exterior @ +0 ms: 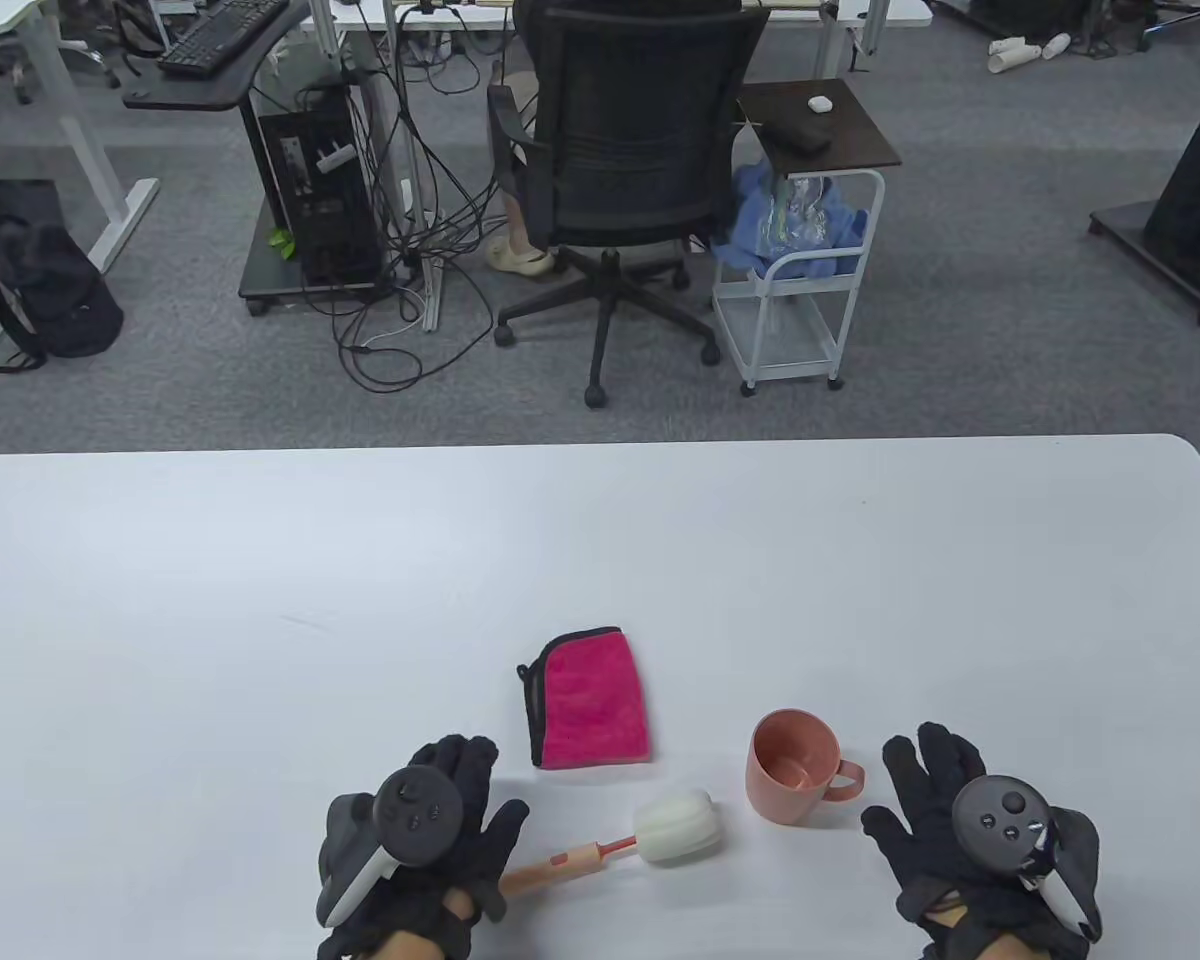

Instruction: Brush the water cup with the cup brush

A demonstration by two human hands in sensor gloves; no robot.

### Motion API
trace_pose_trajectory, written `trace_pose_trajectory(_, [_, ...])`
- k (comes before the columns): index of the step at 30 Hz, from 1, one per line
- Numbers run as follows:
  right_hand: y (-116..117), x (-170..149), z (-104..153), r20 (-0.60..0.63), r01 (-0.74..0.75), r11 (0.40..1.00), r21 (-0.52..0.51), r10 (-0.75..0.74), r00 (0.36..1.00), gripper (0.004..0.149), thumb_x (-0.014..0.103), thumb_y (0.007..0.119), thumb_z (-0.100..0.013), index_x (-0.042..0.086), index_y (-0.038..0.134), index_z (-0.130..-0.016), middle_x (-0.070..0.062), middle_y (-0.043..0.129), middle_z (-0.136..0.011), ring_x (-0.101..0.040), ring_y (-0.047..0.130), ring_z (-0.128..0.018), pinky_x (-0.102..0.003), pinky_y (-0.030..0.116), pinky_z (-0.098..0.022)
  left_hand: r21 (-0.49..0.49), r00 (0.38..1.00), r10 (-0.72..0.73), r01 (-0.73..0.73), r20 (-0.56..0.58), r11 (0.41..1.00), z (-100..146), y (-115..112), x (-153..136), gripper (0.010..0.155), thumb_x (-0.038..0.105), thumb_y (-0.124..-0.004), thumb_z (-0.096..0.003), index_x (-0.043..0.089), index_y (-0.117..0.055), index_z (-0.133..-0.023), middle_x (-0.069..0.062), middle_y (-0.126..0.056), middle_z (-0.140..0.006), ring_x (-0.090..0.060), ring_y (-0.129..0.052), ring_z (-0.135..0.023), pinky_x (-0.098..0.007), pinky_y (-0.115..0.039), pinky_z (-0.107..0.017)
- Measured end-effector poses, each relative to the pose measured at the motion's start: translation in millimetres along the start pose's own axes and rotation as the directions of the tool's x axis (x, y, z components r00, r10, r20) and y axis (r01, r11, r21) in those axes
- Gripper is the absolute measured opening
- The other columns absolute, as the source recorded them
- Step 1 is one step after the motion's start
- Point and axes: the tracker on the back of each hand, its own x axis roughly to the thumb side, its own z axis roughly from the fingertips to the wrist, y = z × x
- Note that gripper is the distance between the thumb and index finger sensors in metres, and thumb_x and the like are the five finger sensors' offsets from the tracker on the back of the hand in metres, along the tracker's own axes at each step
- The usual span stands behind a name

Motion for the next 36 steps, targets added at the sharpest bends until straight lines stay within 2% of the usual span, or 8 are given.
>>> trace_pose_trajectory(18, [-1,-8,2,-0.015,0.114,0.993,0.016,-0.114,0.993,0.071,0.051,0.069,-0.05,0.03,0.038,-0.109,-0.01,0.017,-0.118,-0.039,0.012,-0.111,-0.064,0.015,-0.076,-0.004,0.999,0.039,-0.039,0.007,0.999,1,0,-2,0.074,0.055,-0.066,-0.0492,0.024,-0.033,-0.107,-0.006,-0.03,-0.113,-0.041,-0.031,-0.108,-0.067,-0.029,-0.074])
trace_pose_trajectory(21, [-1,-10,2,-0.017,0.129,0.991,0.015,-0.129,0.991,0.07,0.051,0.069,-0.05,0.03,0.039,-0.109,-0.01,0.018,-0.118,-0.04,0.013,-0.111,-0.064,0.017,-0.076,-0.028,0.998,0.046,-0.045,0.036,0.999,1,1,0,0.072,0.052,-0.069,-0.0492,0.025,-0.035,-0.107,-0.006,-0.032,-0.112,-0.04,-0.034,-0.108,-0.067,-0.029,-0.074])
trace_pose_trajectory(24, [-1,-11,2,-0.023,0.142,0.99,0.023,-0.141,0.99,0.07,0.052,0.069,-0.05,0.03,0.039,-0.109,-0.011,0.019,-0.118,-0.04,0.014,-0.111,-0.064,0.017,-0.076,-0.142,0.998,0.041,-0.034,0.041,0.989,-2,-5,3,0.075,0.052,-0.075,-0.0476,0.024,-0.037,-0.106,-0.006,-0.034,-0.112,-0.04,-0.036,-0.107,-0.067,-0.03,-0.074])
trace_pose_trajectory(26, [-1,-12,2,-0.021,0.153,0.988,0.024,-0.152,0.988,0.07,0.052,0.069,-0.049,0.03,0.039,-0.109,-0.011,0.02,-0.118,-0.04,0.014,-0.11,-0.064,0.018,-0.076,-0.262,0.999,-0.015,0.022,0.028,0.965,-5,-14,5,0.079,0.053,-0.078,-0.0462,0.024,-0.037,-0.107,-0.006,-0.034,-0.111,-0.04,-0.035,-0.107,-0.067,-0.029,-0.075])
trace_pose_trajectory(28, [-2,-12,2,-0.021,0.162,0.986,0.024,-0.162,0.987,0.07,0.052,0.069,-0.05,0.03,0.04,-0.109,-0.011,0.021,-0.118,-0.041,0.015,-0.11,-0.064,0.018,-0.076,-0.297,0.993,-0.115,0.116,0.02,0.948,-8,-20,8,0.082,0.056,-0.081,-0.0439,0.024,-0.038,-0.107,-0.006,-0.034,-0.112,-0.04,-0.036,-0.107,-0.066,-0.031,-0.075])
trace_pose_trajectory(32, [-2,-13,1,-0.023,0.184,0.982,0.031,-0.184,0.983,0.07,0.052,0.069,-0.049,0.029,0.04,-0.109,-0.012,0.022,-0.118,-0.041,0.016,-0.11,-0.064,0.019,-0.076,-0.296,0.948,-0.318,0.309,0.019,0.904,-12,-31,19,0.083,0.059,-0.082,-0.0409,0.026,-0.042,-0.106,-0.004,-0.038,-0.111,-0.038,-0.042,-0.107,-0.063,-0.037,-0.077])
trace_pose_trajectory(36, [-2,-13,1,-0.021,0.189,0.982,0.032,-0.188,0.982,0.07,0.053,0.069,-0.049,0.029,0.041,-0.109,-0.012,0.023,-0.118,-0.042,0.017,-0.11,-0.064,0.02,-0.076,-0.245,0.858,-0.509,0.51,0.072,0.825,-17,-45,38,0.077,0.06,-0.082,-0.039,0.031,-0.051,-0.103,0.0,-0.049,-0.108,-0.034,-0.057,-0.103,-0.059,-0.047,-0.078])
